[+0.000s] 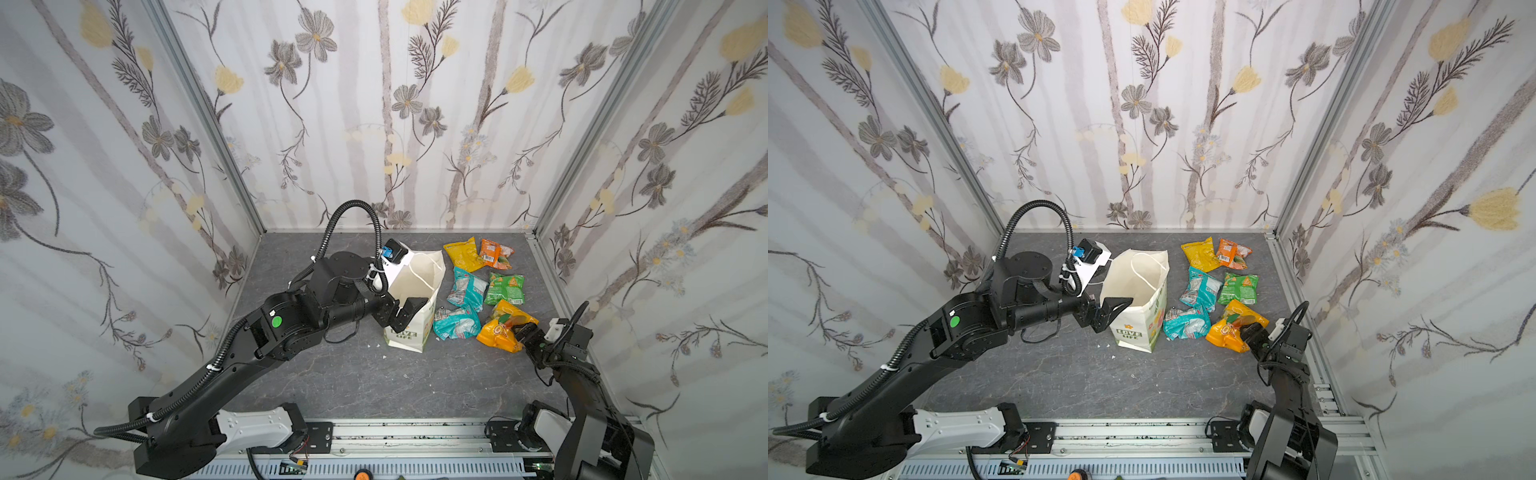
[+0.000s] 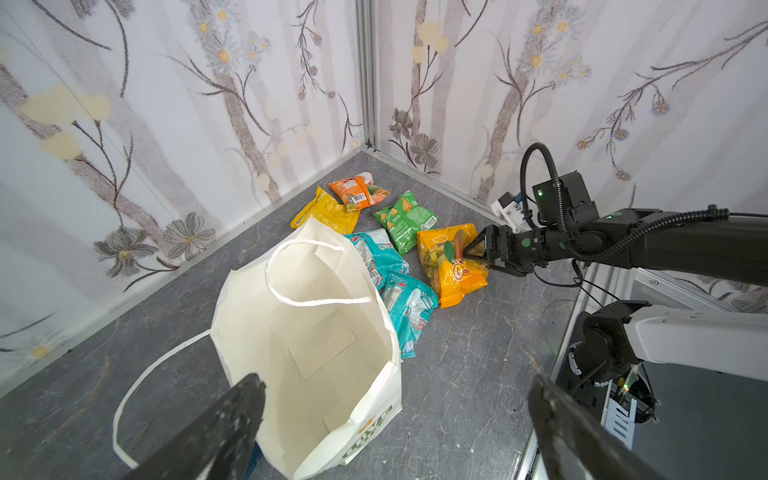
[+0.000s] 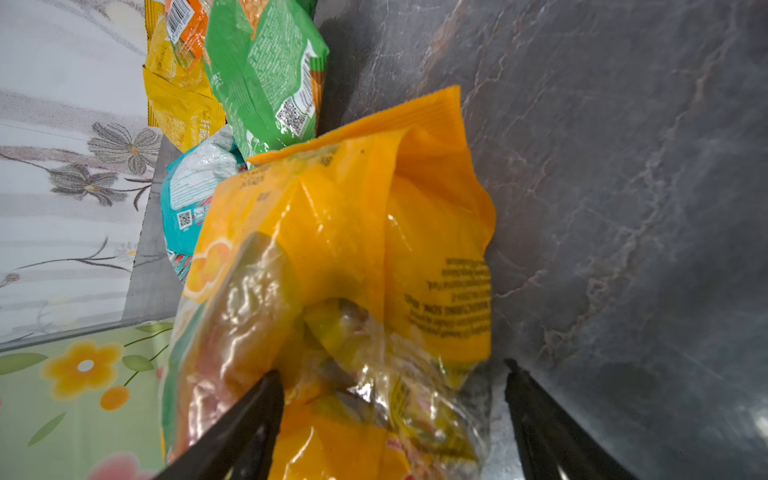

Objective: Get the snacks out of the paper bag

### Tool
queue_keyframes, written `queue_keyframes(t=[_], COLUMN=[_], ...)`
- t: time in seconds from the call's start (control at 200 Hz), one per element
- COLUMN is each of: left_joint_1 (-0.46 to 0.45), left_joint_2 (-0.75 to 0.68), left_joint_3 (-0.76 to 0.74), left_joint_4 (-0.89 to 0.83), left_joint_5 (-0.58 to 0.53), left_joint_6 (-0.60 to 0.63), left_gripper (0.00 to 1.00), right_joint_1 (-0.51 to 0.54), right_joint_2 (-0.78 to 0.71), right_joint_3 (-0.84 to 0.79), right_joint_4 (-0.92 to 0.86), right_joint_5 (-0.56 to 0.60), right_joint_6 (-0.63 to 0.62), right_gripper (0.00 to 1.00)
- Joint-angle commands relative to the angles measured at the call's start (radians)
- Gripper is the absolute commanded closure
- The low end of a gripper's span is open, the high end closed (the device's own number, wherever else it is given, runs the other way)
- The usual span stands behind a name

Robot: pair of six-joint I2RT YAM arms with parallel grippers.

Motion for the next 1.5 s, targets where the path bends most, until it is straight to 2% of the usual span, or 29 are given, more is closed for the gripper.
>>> queue_keyframes(t=[0.0, 0.1, 0.24, 0.295, 0.36, 0.41, 0.475, 0.55, 0.655, 0.814, 0.914, 0.994, 1.119, 1.194, 1.264, 1.299, 1.384, 1.494], left_joint_1=[0.002, 0.002, 0.001, 0.002, 0.008, 0.025, 0.064, 0.142, 0.243, 0.396, 0.485, 0.535, 0.598, 0.640, 0.689, 0.717, 0.782, 0.819], left_joint_2=[-0.019, -0.030, -0.044, -0.060, -0.090, -0.116, -0.158, -0.216, -0.285, -0.321, -0.319, -0.300, -0.225, -0.161, -0.089, -0.045, 0.076, 0.213], left_joint_3=[-0.009, -0.009, -0.011, -0.025, -0.052, -0.081, -0.149, -0.239, -0.387, -0.640, -0.809, -0.938, -1.134, -1.207, -1.218, -1.221, -1.228, -1.230], left_joint_4=[0.042, 0.040, 0.032, 0.039, 0.054, 0.066, 0.095, 0.151, 0.244, 0.397, 0.506, 0.621, 0.925, 1.111, 1.187, 1.231, 1.370, 1.549], left_joint_5=[-0.044, -0.067, -0.129, -0.191, -0.320, -0.435, -0.531, -0.573, -0.647, -0.708, -0.701, -0.737, -0.795, -0.767, -0.702, -0.645, -0.481, -0.354], left_joint_6=[-0.013, -0.015, -0.023, -0.040, -0.064, -0.081, -0.096, -0.122, -0.136, -0.187, -0.254, -0.265, -0.136, -0.050, -0.015, -0.005, 0.013, 0.041], left_gripper=[0.00, 0.00, 0.00, 0.00, 0.00, 0.00, 0.00, 0.00, 0.00, 0.00, 0.00, 0.00, 0.00, 0.00, 0.00, 0.00, 0.00, 0.01], right_joint_1=[0.001, 0.001, 0.004, 0.012, 0.038, 0.074, 0.130, 0.188, 0.226, 0.304, 0.328, 0.344, 0.381, 0.423, 0.452, 0.483, 0.555, 0.547], right_joint_2=[-0.080, -0.182, -0.332, -0.388, -0.444, -0.474, -0.477, -0.437, -0.337, -0.176, -0.082, -0.003, 0.126, 0.203, 0.271, 0.302, 0.335, 0.331], right_joint_3=[-0.017, -0.033, -0.005, 0.020, 0.056, 0.079, 0.107, 0.119, 0.120, 0.086, 0.042, 0.015, -0.019, -0.029, -0.039, -0.030, 0.011, -0.052], right_joint_4=[-0.013, -0.041, -0.109, -0.121, -0.103, -0.066, -0.005, 0.086, 0.231, 0.487, 0.650, 0.765, 0.953, 1.062, 1.163, 1.204, 1.168, 1.284], right_joint_5=[0.077, 0.096, 0.102, 0.111, 0.152, 0.214, 0.312, 0.425, 0.520, 0.717, 0.773, 0.798, 0.811, 0.838, 0.840, 0.864, 0.907, 0.839], right_joint_6=[0.047, 0.064, 0.080, 0.084, 0.085, 0.076, 0.055, 0.021, -0.022, -0.138, -0.204, -0.258, -0.318, -0.377, -0.398, -0.433, -0.512, -0.525], right_gripper=[0.07, 0.02, 0.01, 0.01, 0.01, 0.01, 0.01, 0.00, 0.01, 0.01, 0.00, 0.00, 0.00, 0.00, 0.01, 0.00, 0.00, 0.00])
